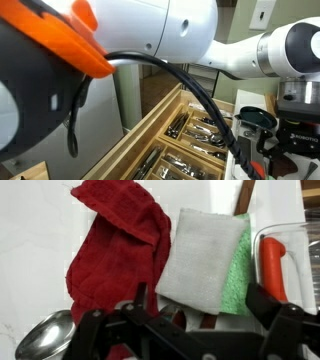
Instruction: Take the sponges out of the tray then put the tray in the drawer
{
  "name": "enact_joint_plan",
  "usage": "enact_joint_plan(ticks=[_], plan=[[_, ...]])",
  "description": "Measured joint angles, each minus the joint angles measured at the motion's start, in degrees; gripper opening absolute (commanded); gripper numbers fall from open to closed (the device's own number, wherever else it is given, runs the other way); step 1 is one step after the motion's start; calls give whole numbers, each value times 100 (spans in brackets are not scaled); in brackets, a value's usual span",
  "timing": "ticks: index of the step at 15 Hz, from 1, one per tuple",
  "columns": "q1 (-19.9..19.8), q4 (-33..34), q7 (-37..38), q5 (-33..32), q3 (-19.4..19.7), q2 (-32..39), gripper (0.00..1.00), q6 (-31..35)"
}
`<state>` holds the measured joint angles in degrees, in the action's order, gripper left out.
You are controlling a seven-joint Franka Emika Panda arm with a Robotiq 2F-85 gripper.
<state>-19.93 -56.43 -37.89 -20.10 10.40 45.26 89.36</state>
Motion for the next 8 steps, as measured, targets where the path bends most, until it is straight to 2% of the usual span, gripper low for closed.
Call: enact_joint_plan(ticks=[8], plan=[[-2, 259, 20, 627, -169, -122, 100, 247]])
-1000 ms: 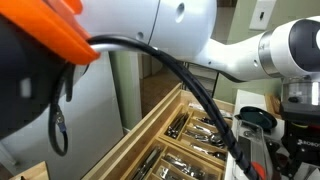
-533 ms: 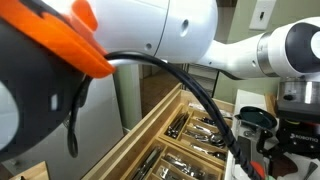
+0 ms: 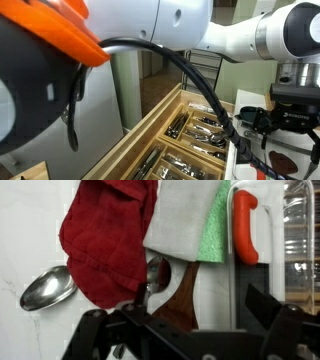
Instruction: Take the sponges out of the tray then put the tray in the drawer
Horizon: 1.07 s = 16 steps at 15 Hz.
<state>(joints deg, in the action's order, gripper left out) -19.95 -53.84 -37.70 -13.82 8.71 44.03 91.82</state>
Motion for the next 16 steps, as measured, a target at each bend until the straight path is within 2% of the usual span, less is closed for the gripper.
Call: enact_joint_plan(ticks=[2, 3, 4, 5, 6, 8, 9, 11, 12, 14, 15, 16], plan=[[-23, 0, 3, 262, -64, -25, 100, 147], [-45, -6, 4, 399, -103, -24, 93, 242], [-78, -19, 4, 537, -147, -22, 75, 353], [-114, -31, 1, 669, -186, -17, 69, 455], [-152, -49, 0, 780, -221, -13, 69, 556], [-218, -89, -23, 952, -280, -5, 55, 742], [-246, -109, -38, 1024, -305, 0, 45, 813], [-283, -179, -67, 1140, -341, 2, 33, 916], [-297, -217, -72, 1188, -363, 4, 72, 944], [-319, -283, -73, 1297, -406, 6, 68, 953], [-324, -319, -73, 1335, -423, 5, 73, 956], [-328, -352, -74, 1361, -438, 5, 55, 958]])
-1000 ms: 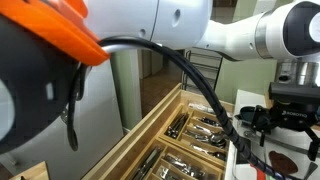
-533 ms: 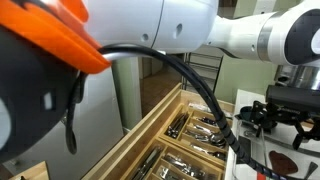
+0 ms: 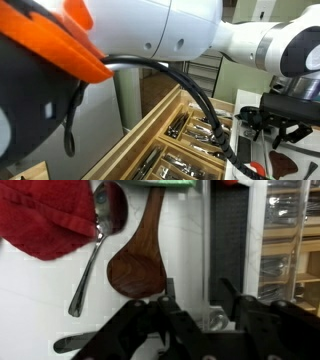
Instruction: Take the sponges out of the tray then put the tray in the drawer
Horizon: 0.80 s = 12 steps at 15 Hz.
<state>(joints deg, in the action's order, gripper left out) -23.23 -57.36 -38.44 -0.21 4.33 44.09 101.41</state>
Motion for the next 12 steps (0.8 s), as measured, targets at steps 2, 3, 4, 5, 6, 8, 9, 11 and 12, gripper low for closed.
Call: enact_joint_plan(ticks=[2, 3, 4, 5, 6, 8, 9, 11, 12], plan=[[-1, -49, -14, 28, -22, 0, 36, 1], [-1, -66, -29, 37, -32, -1, 30, 1], [-1, -84, -61, 41, -45, -3, 21, 1], [0, -110, -109, 42, -61, -11, 12, 1], [0, -131, -157, 42, -80, -21, 5, 1], [3, -167, -302, 41, -121, -50, 0, 0], [3, -189, -410, 41, -149, -78, 0, -5], [5, -265, -652, 42, -226, -162, 2, -39], [11, -330, -786, 42, -272, -219, 2, -60]])
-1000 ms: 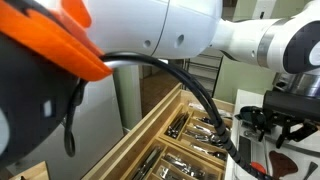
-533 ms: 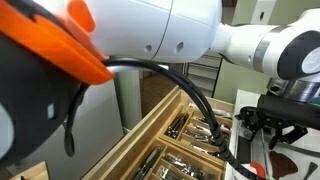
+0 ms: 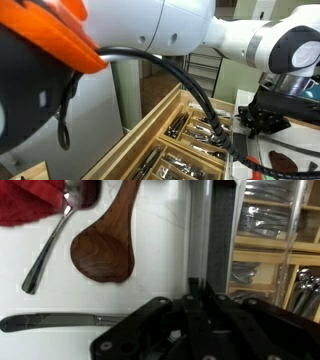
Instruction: Take the sponges out of the tray then put the tray in the drawer
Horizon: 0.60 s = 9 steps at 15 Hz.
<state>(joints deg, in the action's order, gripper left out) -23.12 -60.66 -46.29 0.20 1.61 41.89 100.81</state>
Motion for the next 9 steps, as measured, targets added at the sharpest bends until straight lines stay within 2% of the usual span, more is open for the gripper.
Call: enact_joint_plan(ticks=[5, 9], plan=[[173, -439, -630, -62, -197, -422, 2, -274], [561, -1077, -1145, -436, -343, -850, 2, -345]])
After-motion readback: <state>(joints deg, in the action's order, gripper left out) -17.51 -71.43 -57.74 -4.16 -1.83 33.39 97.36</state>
